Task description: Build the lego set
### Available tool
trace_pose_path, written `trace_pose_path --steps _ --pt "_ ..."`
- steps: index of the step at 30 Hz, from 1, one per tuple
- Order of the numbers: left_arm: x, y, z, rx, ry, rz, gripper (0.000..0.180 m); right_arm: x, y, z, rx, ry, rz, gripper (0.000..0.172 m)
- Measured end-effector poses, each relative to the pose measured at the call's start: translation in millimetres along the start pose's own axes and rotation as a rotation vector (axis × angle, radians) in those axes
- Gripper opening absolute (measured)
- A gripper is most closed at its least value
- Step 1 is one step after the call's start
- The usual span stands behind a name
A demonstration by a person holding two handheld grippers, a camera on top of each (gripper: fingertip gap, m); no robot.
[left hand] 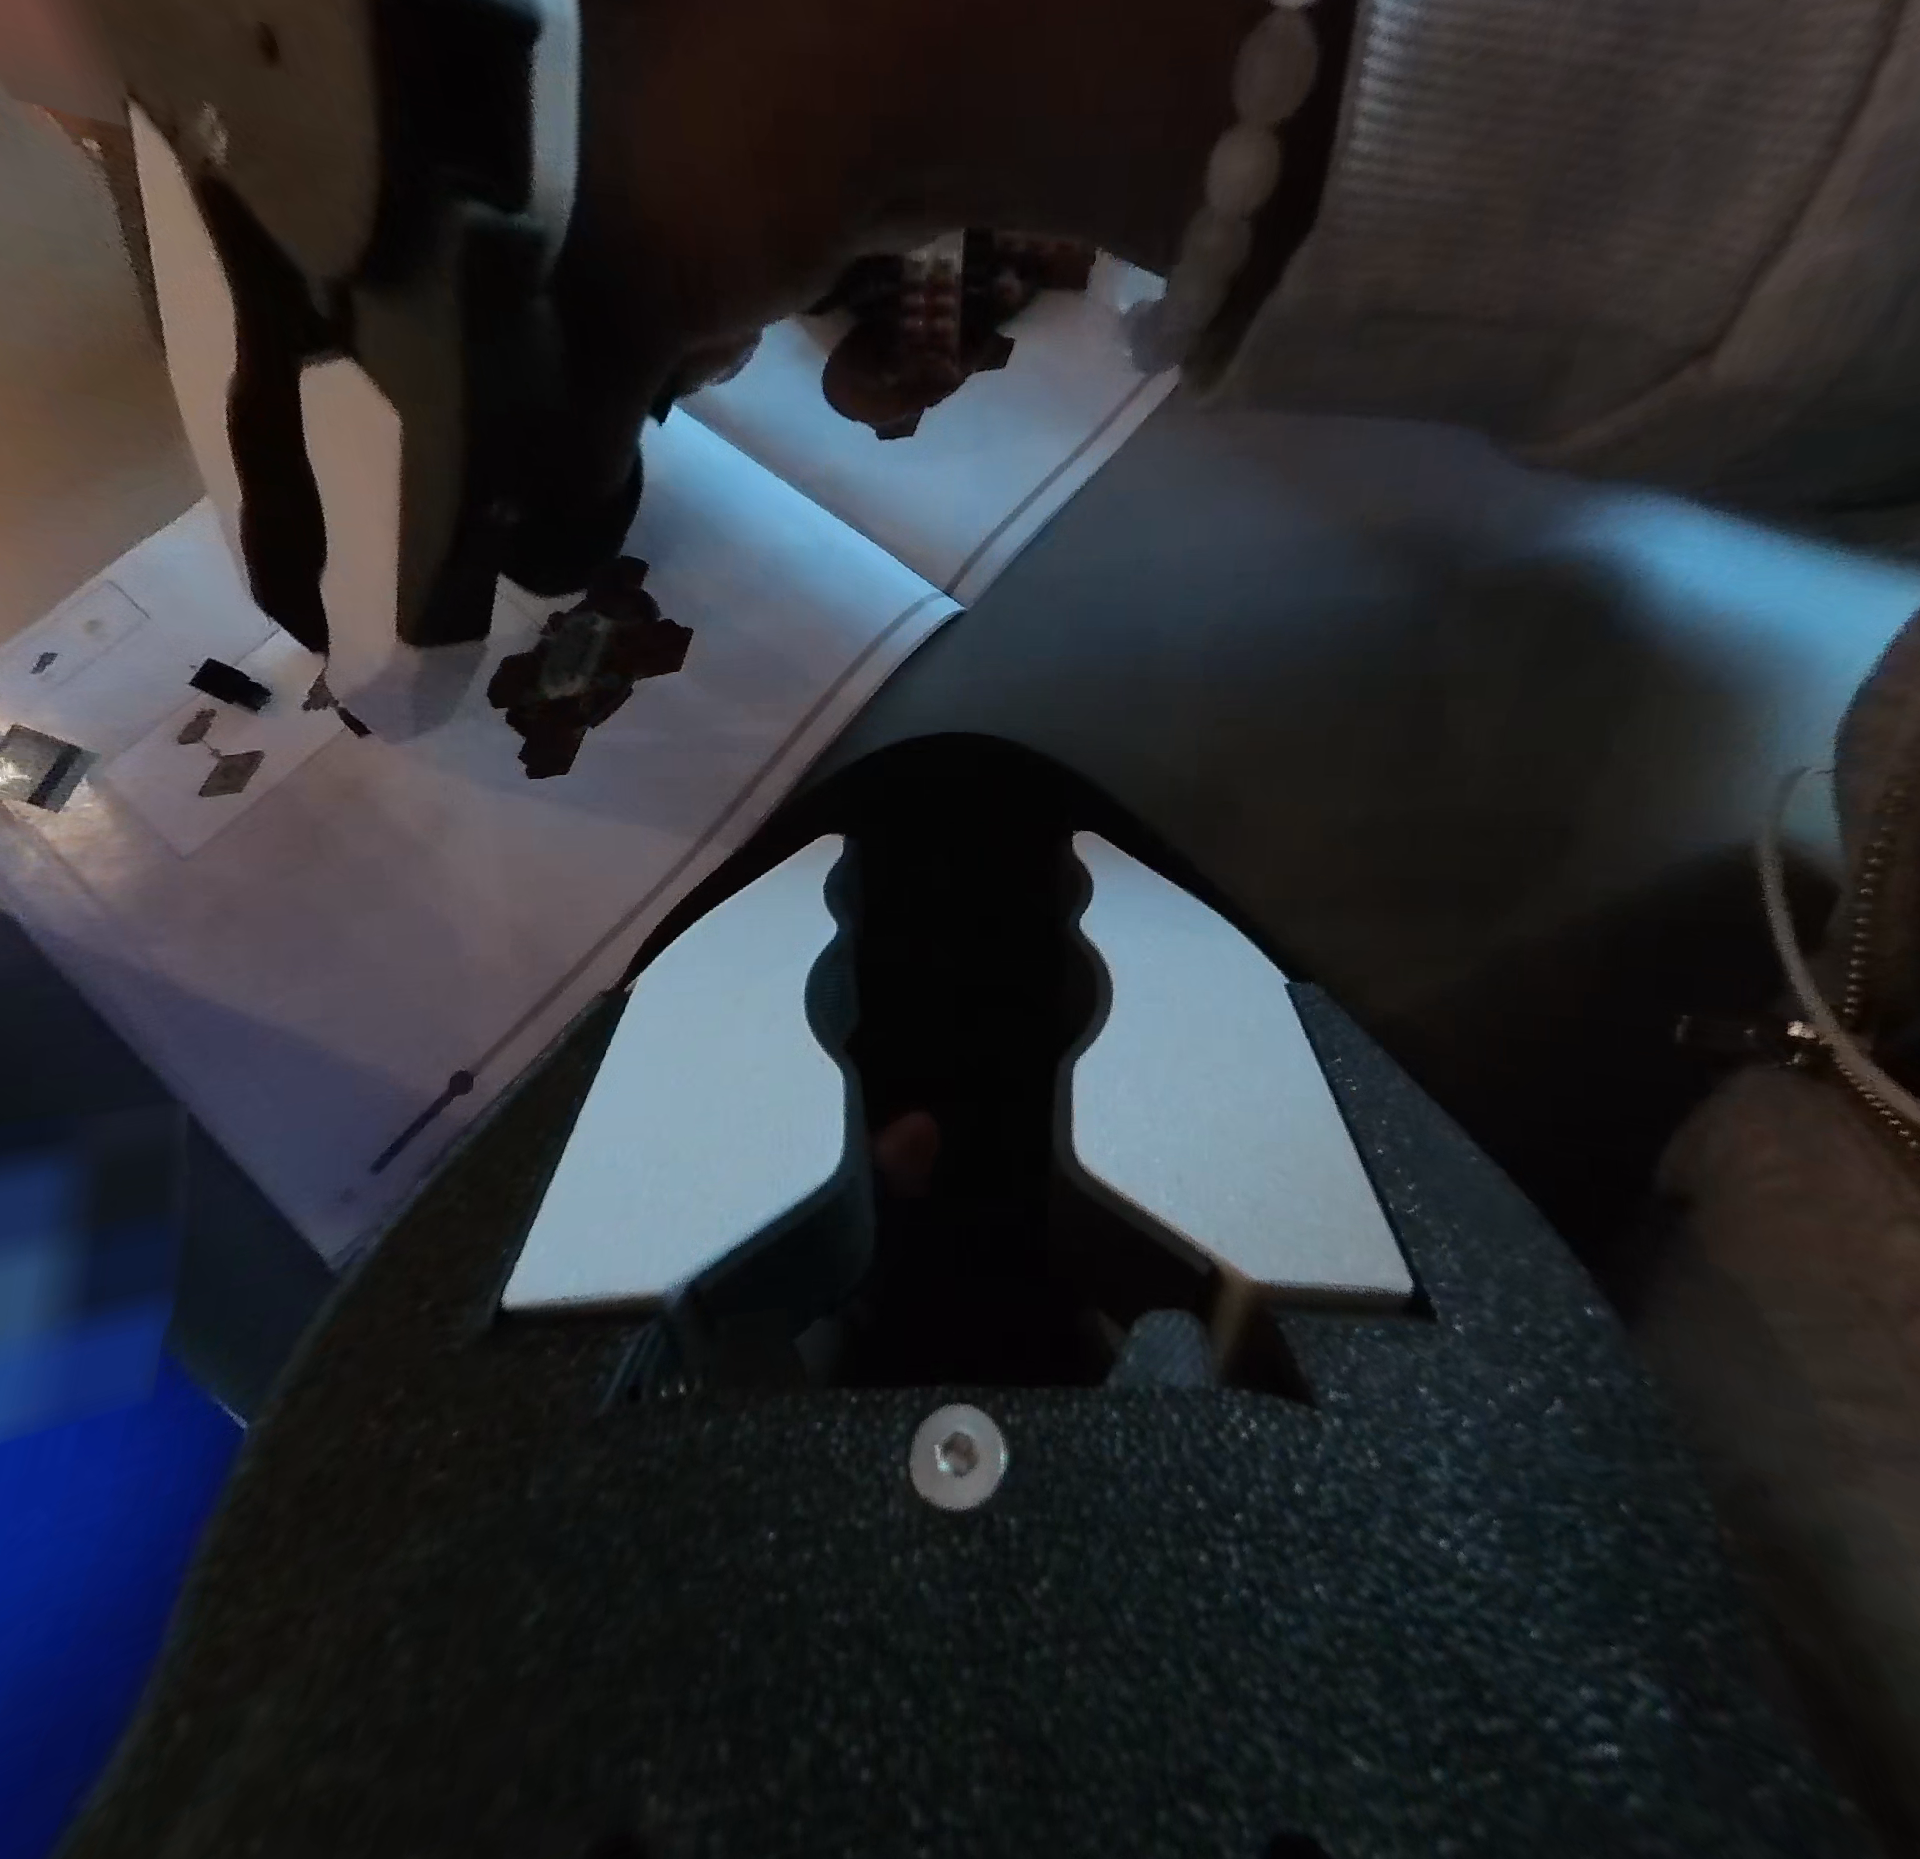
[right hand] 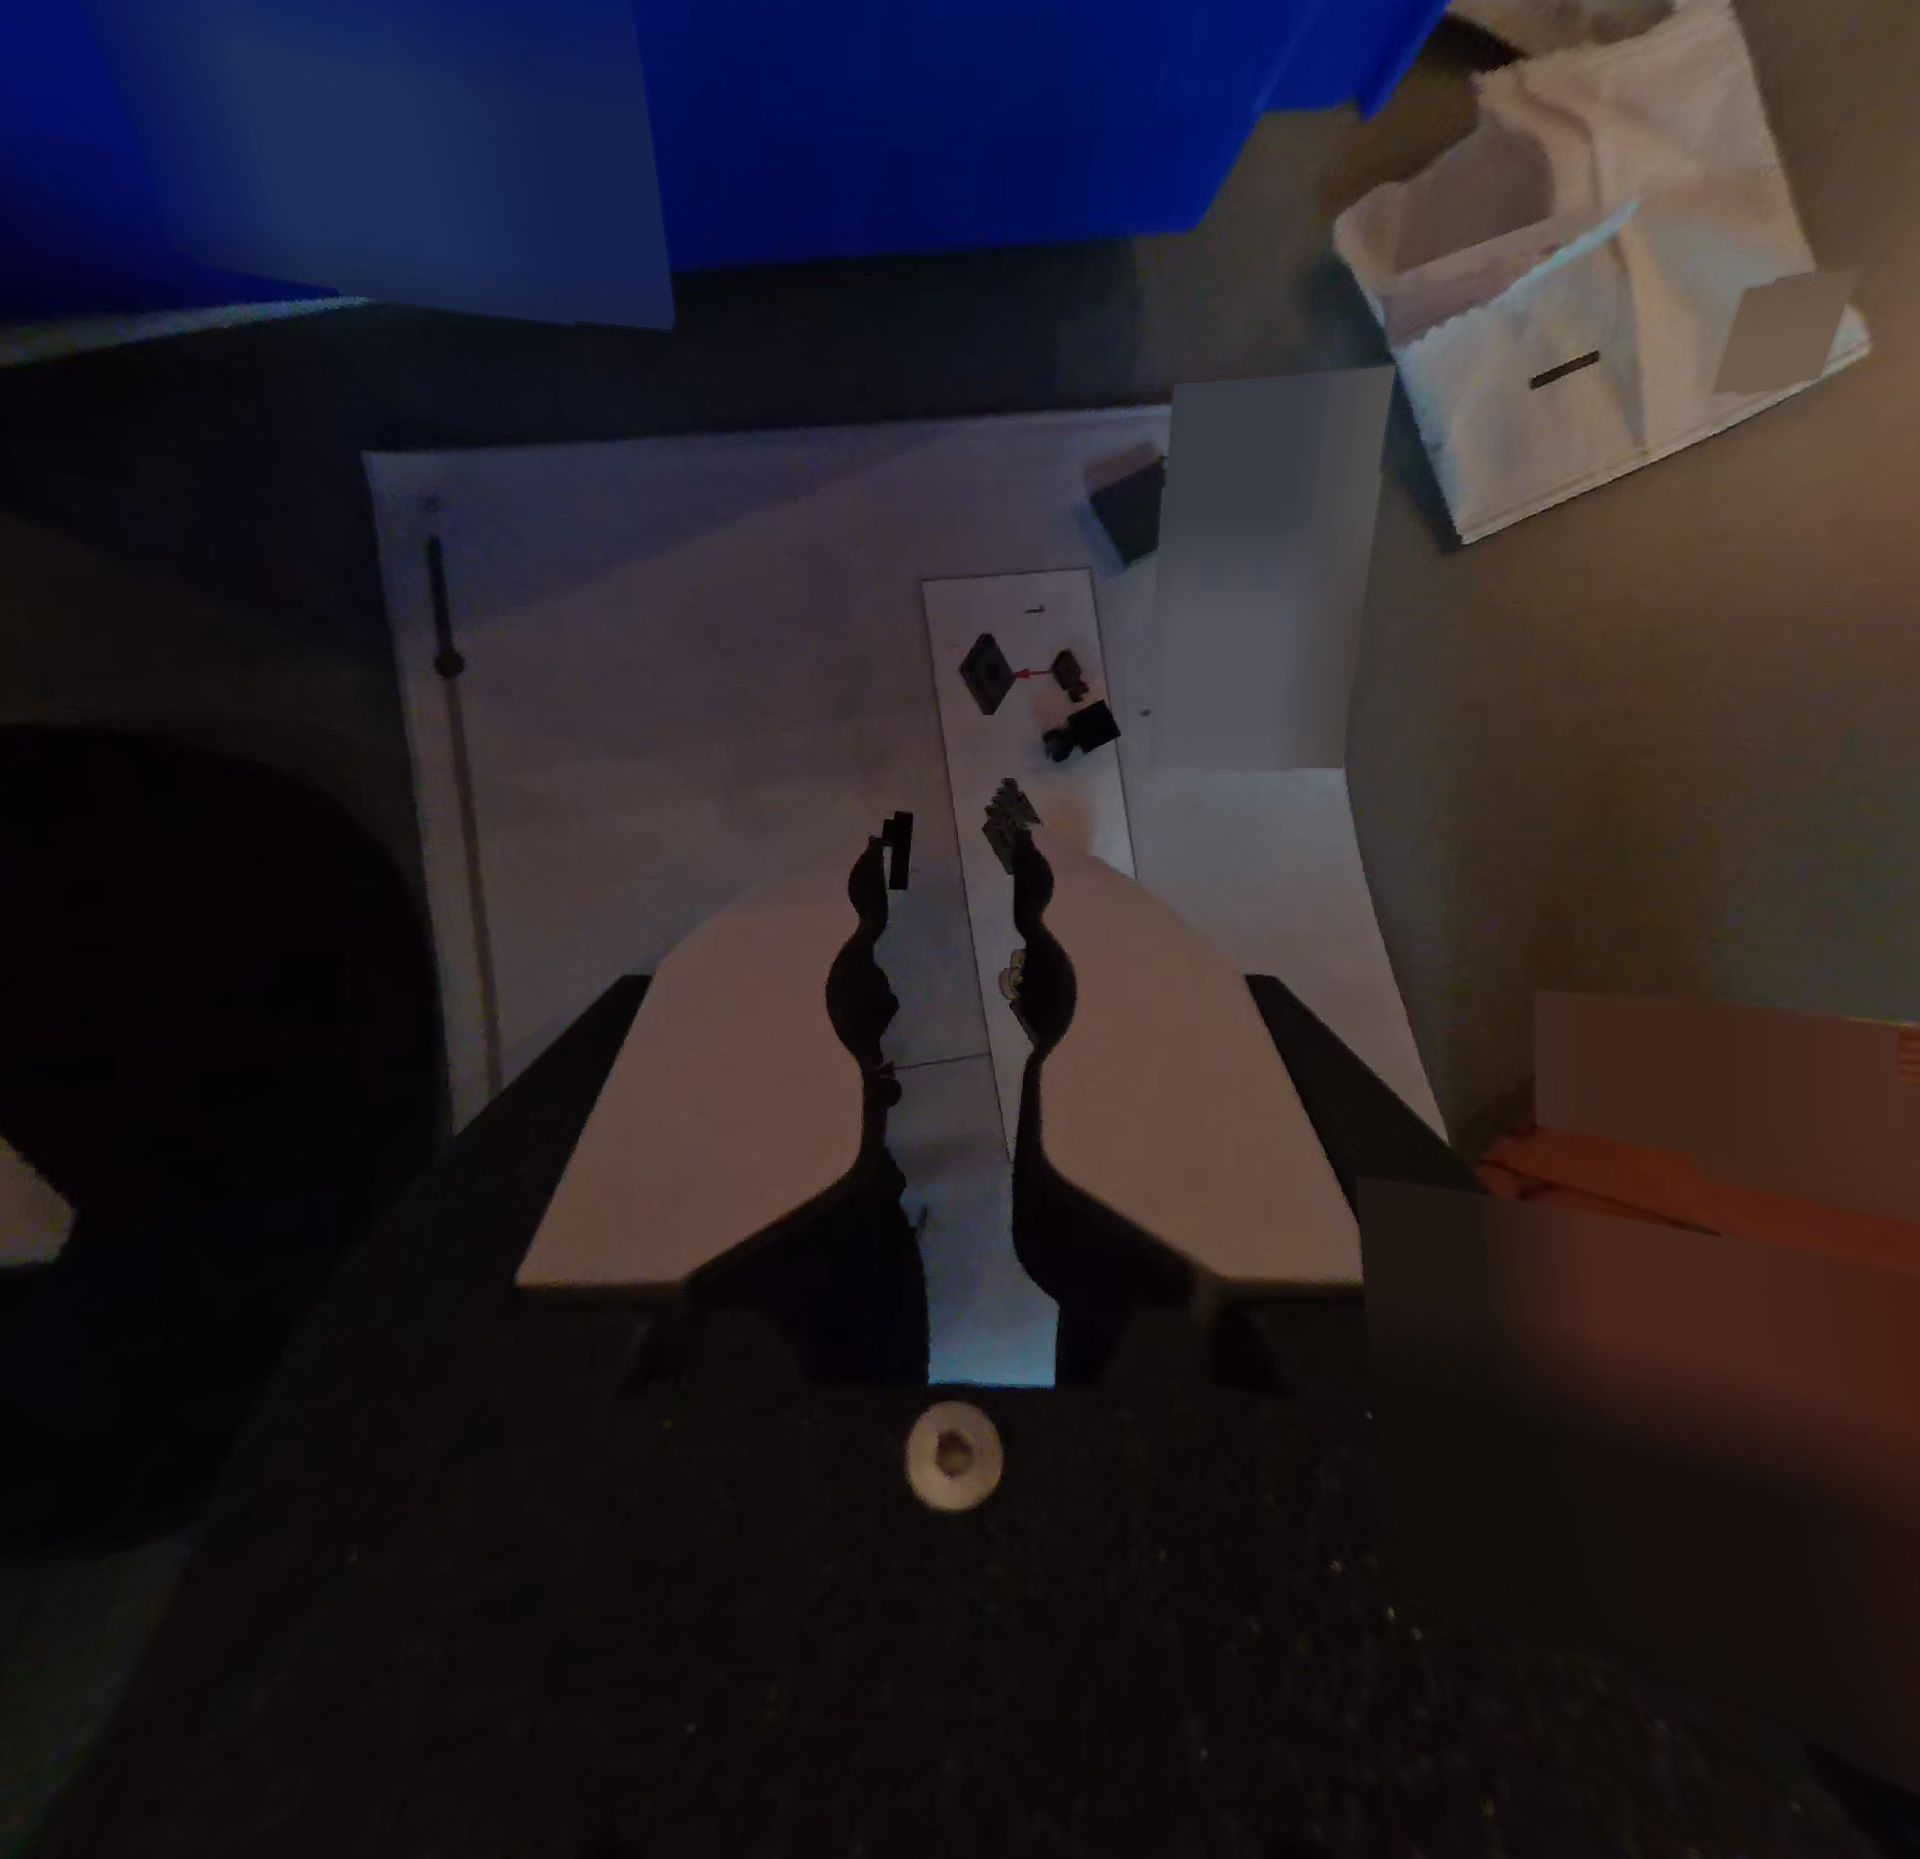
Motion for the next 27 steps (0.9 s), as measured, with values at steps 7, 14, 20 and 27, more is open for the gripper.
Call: trace_pose_path --steps 7,14,20,27 --pt "33 -11 3 -0.052 -0.258 0.118 0.035 0 4 13 -0.131 0.06 0.145 0.029" --pt "67 -16 -1 -0.149 -0.401 0.27 0.026 -5 3 20 -0.294 0.147 0.305 0.032" --pt "80 -22 -3 -0.214 -0.335 0.324 0.021 -1 -1 17 -0.355 0.208 0.49 0.037" --pt "71 -21 -8 -0.126 -0.321 0.271 0.024 -19 12 43 -0.336 0.222 0.235 0.021"
Point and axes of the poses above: each gripper's, where its closed fingertips meet, z back along the fingers, y out of its underside, x = y × z across the jaws, the point moved 8 cm from there along z, back along the fingers, and after that the axes turned 10 degrees about y, right-handed, at the moved point
